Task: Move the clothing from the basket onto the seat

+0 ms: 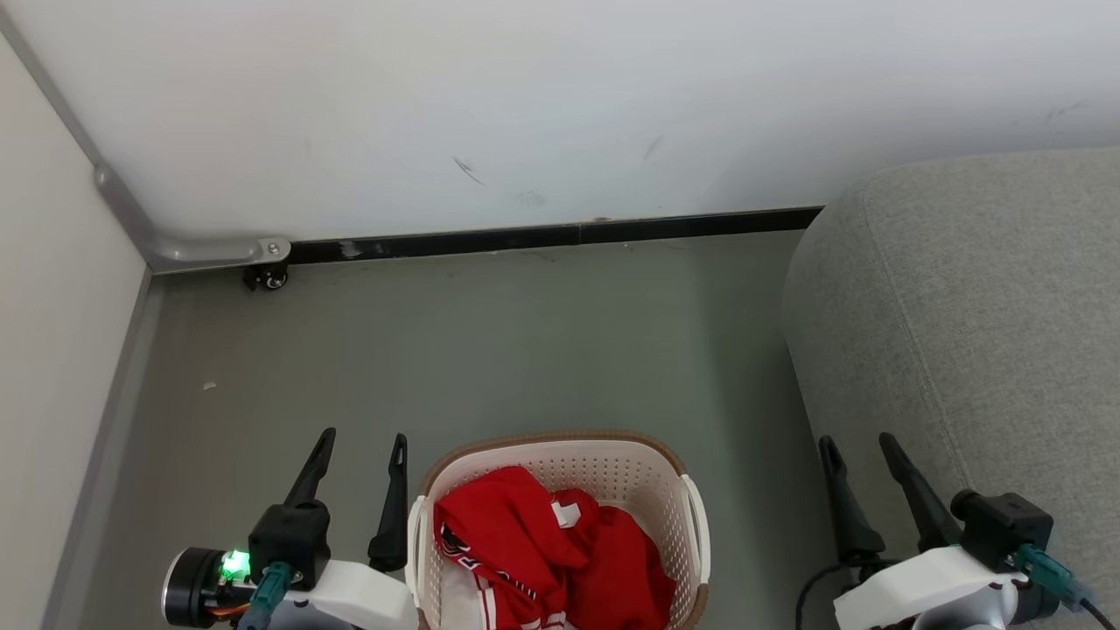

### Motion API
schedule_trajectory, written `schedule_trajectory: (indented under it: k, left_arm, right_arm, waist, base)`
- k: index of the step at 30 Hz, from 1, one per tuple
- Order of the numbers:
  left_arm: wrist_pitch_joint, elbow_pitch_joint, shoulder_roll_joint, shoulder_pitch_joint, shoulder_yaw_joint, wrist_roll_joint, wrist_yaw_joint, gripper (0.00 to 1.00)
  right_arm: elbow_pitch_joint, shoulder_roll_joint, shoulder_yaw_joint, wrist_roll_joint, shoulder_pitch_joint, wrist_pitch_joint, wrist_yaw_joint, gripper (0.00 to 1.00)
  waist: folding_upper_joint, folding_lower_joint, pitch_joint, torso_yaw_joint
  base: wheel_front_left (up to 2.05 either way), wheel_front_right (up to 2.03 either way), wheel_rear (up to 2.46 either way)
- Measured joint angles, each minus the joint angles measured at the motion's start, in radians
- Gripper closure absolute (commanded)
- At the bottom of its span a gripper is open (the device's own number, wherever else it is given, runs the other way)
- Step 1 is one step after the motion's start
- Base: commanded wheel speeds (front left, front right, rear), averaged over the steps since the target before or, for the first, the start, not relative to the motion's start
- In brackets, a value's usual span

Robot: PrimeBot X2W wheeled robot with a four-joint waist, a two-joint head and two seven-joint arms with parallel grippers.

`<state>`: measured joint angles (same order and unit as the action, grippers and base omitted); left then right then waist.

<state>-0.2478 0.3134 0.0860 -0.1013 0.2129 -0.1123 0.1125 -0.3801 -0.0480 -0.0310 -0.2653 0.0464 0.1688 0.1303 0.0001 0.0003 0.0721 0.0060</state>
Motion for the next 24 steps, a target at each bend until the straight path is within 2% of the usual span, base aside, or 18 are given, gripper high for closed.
schedule_trajectory:
  k: [13,24]
  left_arm:
    - [0.0,0.063,-0.002,-0.051,0.041,0.023,-0.033,0.0]
    - [0.0,0.107,-0.004,-0.098,0.052,0.03,-0.035,0.0]
  right_arm:
    - [0.045,0.001,0.028,0.003,0.031,0.018,0.0,0.0]
    - [0.062,0.002,0.056,0.003,0.044,0.026,0.0,0.0]
  waist:
    - [0.0,0.0,0.069,-0.038]
    - [0.0,0.0,0.139,-0.071]
  base:
    - [0.0,0.0,0.0]
    - [0.0,0.0,0.0]
